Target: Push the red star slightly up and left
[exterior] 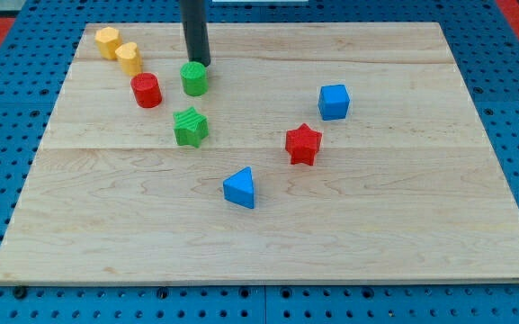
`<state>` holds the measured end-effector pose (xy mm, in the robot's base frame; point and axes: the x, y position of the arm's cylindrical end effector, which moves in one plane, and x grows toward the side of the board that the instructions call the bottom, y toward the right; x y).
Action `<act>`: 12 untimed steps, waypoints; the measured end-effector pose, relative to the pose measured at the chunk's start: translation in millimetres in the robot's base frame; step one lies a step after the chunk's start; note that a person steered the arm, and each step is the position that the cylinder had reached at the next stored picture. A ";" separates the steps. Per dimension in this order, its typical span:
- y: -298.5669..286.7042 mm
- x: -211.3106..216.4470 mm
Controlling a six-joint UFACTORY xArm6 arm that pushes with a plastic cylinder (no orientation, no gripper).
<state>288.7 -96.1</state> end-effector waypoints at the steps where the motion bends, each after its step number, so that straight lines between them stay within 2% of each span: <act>1: -2.7 53.2; 2: -7.0 98.4; 3: 0.1 111.3; 4: 40.0 109.0; 6: 187.2 112.8; 7: 229.7 135.8; 8: 208.4 177.6; 9: 143.2 173.1; 10: 150.9 155.6; 11: 166.4 155.6; 12: 136.0 150.2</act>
<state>438.9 39.9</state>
